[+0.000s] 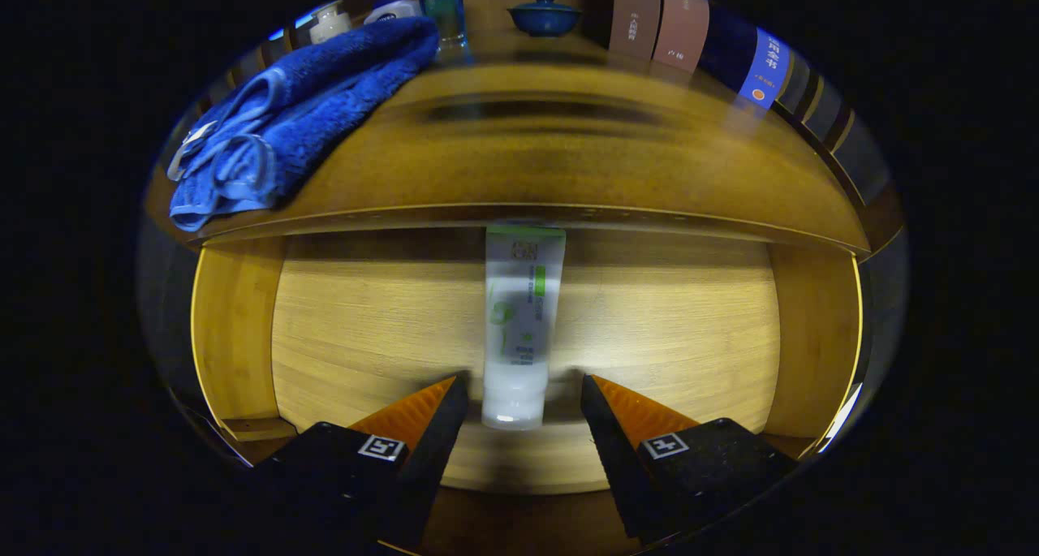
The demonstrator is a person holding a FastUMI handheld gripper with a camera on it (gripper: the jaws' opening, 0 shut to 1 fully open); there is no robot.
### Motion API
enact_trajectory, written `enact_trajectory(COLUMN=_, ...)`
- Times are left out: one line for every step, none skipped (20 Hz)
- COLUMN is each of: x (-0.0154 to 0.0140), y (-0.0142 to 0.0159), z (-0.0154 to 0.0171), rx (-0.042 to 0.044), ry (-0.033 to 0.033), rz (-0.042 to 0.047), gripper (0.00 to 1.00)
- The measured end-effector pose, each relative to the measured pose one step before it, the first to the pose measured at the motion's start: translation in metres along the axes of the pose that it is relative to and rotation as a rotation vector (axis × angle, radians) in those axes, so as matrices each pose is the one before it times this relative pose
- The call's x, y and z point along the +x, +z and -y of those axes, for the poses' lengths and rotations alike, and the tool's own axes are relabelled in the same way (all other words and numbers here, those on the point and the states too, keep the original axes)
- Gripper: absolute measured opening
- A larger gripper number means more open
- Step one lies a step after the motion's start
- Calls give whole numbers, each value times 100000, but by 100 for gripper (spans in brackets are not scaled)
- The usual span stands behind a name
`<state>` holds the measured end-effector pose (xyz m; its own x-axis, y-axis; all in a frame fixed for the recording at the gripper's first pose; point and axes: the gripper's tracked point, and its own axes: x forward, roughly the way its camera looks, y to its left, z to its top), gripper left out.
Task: Pull open the drawer, take out the items inside it, and place them on the countertop above the cabinet.
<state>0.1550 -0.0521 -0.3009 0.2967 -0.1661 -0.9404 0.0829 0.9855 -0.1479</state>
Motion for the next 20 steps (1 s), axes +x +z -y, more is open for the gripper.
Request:
enact_trajectory(x=307, y=-45, z=172, rx=429, ry=-145, rz=-1683, gripper=77)
enact_trajectory(x=222, y=-395, z=246, rx=226, ry=-681, rz=-2659, gripper=72)
enact_trajectory(x=26, y=-313, z=286, rx=-304, ry=-831, rz=-2725, gripper=68)
enact_trajectory(x=-591, y=335, z=116, rx=-466, ry=156, rz=1114, gripper=63)
enact_trajectory(x=583, y=86, z=57, rx=-316, ry=-722, rz=-588, gripper=59)
enact_trajectory(x=-638, y=226, z=-328, rx=736, ry=-236, rz=441, gripper=54)
enact_trajectory(x=401, y=-442, z=133, rx=580, ry=154, rz=419, gripper=54)
enact_trajectory(x=155, y=95, z=-8, rx=1088, ry=631, rz=342, gripper=54)
enact_trajectory(x=-8, y=-77, z=-337, rx=897, ry=1703, rz=-37, gripper=55)
enact_trajectory(x=-28, y=25, z=-99, rx=-149, ry=197, rz=543, gripper=62)
enact_trajectory(x=-111, y=88, z=128, rx=373, ry=-151, rz=1208, gripper=69)
enact_trajectory(x=245, y=300, z=131, rx=-1190, ry=-596, rz=412, gripper=52)
enact_trajectory(x=289, y=-298, z=120, rx=-250, ry=181, rz=171, gripper=52)
enact_trajectory(x=-182, y=136, z=-77, rx=447, ry=519, rz=409, gripper=47)
enact_trajectory(x=-112, y=166, z=64, rx=-40, ry=-130, rz=776, gripper=47)
enact_trajectory(x=-530, y=117, z=-42, rx=892, ry=481, rz=841, gripper=43)
enact_trajectory(x=507, y=-135, z=43, rx=454, ry=746, rz=388, gripper=40)
enact_trajectory(x=45, y=-55, z=-9, rx=241, ry=518, rz=150, gripper=40)
enact_trajectory(x=-277, y=-386, z=-19, rx=346, ry=575, rz=-850, gripper=40)
enact_trajectory(x=-342, y=-436, z=-76, rx=527, ry=1022, rz=-714, gripper=40)
